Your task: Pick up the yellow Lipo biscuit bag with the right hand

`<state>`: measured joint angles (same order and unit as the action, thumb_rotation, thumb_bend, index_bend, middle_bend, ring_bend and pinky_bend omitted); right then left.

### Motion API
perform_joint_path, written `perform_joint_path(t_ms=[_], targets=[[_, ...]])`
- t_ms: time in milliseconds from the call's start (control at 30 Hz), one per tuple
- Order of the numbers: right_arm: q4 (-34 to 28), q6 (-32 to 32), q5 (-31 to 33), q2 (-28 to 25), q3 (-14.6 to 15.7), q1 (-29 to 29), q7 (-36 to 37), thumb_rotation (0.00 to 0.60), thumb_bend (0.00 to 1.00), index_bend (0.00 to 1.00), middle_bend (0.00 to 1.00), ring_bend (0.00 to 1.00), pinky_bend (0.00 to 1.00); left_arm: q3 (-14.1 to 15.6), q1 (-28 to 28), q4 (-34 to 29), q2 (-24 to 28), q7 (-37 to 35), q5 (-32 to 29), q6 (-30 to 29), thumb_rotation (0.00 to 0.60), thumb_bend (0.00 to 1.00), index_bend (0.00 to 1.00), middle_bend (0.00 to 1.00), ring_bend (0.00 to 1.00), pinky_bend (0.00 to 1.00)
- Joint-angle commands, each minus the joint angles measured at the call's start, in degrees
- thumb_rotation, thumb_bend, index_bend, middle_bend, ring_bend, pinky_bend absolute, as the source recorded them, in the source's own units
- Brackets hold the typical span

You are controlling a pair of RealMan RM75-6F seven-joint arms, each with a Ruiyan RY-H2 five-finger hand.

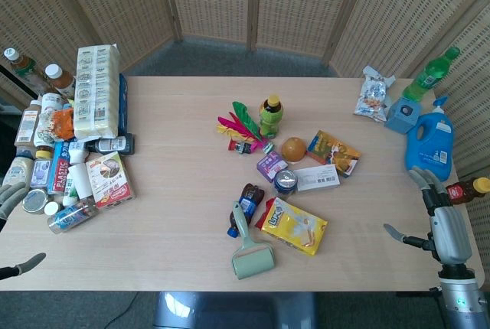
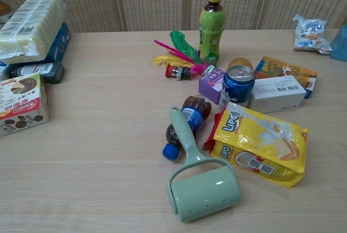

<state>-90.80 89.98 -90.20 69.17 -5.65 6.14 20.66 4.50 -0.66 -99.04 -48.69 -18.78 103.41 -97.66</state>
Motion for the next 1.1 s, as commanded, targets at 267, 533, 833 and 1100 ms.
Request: perform_joint_path(t_ms=[267,533,833,1100], targets=[[0.0,-0.9,-0.1,0.2,0.8,0.0,-0.4,0.6,0.0,0.0,0.0,0.0,0.0,-0.2,-0.4,-0.1,-0.3,0.2,-0.6,0.8,0.6,0.0,0.0,0.0,0.0,0.0],[-0.2,-6.2,-2.1,1.3,2.4,2.9,-5.8,0.6,0.0,0.0,0.0,0.0,0.0,-0.9,-1.2,-0.2,-1.0,1.3,-2.3,2.5,0.6,0.0,0.0,0.0,0.0,0.0],[-7.4,-13.6,-2.5,0.3,3.9,6.6,-10.3,0.6,0.0,0.0,0.0,0.0,0.0,-1.4,-1.5,-0.1,-1.3,1.9,-3.8,3.6,0.6,0.0,0.0,0.0,0.0,0.0],[-15.6,-18.5,3.3,1.9,4.0,7.8,-25.9,0.6,0.0,0.0,0.0,0.0,0.0,-1.5,-1.7,0.1,-1.3,1.5,-4.1,4.1,0.6,0.0,0.0,0.0,0.0,0.0]])
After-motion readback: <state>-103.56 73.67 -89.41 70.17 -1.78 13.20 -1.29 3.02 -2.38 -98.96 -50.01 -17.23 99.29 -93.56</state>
